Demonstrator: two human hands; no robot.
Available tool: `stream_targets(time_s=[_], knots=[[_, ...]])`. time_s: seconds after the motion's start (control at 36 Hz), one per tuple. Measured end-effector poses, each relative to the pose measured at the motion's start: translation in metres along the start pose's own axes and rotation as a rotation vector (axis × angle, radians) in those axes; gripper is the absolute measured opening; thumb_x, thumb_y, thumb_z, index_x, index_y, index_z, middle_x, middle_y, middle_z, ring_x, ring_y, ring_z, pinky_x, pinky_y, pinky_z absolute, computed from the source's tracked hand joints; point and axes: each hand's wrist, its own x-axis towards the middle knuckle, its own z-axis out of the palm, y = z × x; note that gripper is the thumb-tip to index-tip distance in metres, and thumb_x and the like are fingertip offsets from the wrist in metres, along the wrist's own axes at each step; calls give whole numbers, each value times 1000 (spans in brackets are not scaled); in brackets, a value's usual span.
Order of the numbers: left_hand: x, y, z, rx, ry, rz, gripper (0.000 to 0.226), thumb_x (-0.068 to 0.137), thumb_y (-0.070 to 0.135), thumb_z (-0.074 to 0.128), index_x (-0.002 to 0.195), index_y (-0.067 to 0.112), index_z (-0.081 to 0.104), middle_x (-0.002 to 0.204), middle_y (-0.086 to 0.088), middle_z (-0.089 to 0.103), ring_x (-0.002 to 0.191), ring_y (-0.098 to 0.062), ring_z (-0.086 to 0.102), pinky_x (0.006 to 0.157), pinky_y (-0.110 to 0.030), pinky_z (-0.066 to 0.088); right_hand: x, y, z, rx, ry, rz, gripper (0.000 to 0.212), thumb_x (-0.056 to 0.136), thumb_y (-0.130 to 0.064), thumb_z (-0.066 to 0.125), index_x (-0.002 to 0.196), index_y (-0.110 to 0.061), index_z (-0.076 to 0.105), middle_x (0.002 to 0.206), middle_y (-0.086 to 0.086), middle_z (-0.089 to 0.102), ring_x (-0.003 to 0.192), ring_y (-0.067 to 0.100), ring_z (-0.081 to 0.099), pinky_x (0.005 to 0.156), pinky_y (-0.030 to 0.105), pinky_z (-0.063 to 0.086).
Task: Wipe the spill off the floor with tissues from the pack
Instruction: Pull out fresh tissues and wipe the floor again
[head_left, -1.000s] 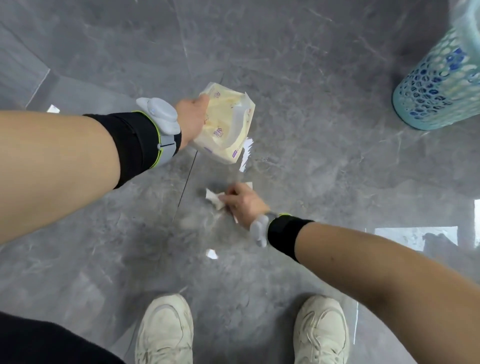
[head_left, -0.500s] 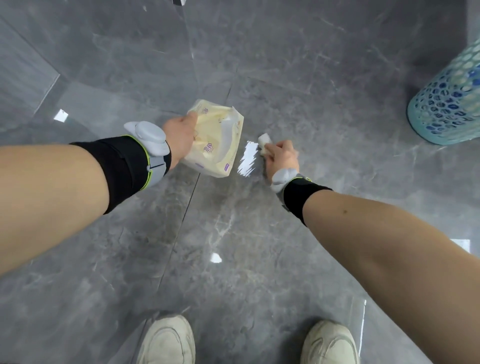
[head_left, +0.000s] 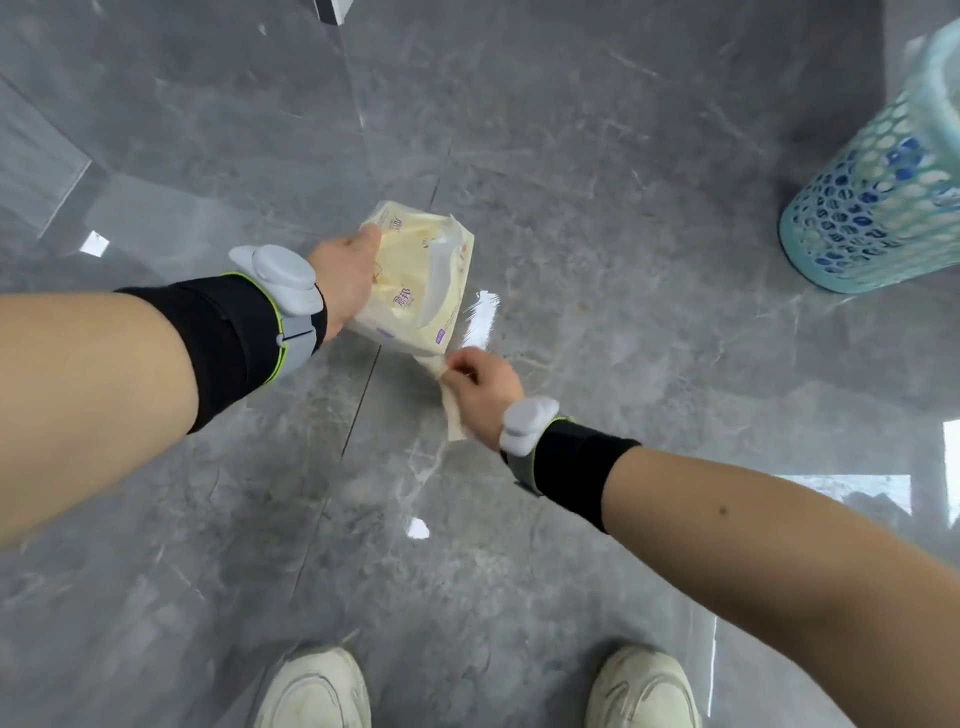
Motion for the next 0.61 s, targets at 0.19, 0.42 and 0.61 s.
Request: stream_targets(time_s=[0.19, 0.42, 0.61], knots=[[-5, 6, 4, 63, 25, 35, 43, 95, 55, 43, 98, 18, 66, 95, -5, 61, 87, -28, 57, 84, -33, 46, 19, 28, -51, -176, 159, 167, 12, 87, -27, 57, 94, -26, 67, 96, 3, 70, 94, 26, 62, 86, 37, 52], [-13, 11, 7, 50, 15, 54, 38, 95, 53, 43, 92, 21, 62, 93, -4, 62, 87, -28, 59, 80, -31, 46, 11, 34, -65, -471, 183, -55, 16, 89, -8, 53, 95, -8, 68, 110, 10, 54, 86, 30, 61, 76, 36, 51], [-16, 10, 3, 54, 4, 40, 44, 94, 56, 42, 96, 19, 66, 94, -7, 67, 99, -35, 65, 92, -39, 52, -28, 40, -20, -540, -62, -308, 10, 87, -7, 56, 83, -4, 64, 111, 13, 50, 89, 30, 55, 73, 28, 43]])
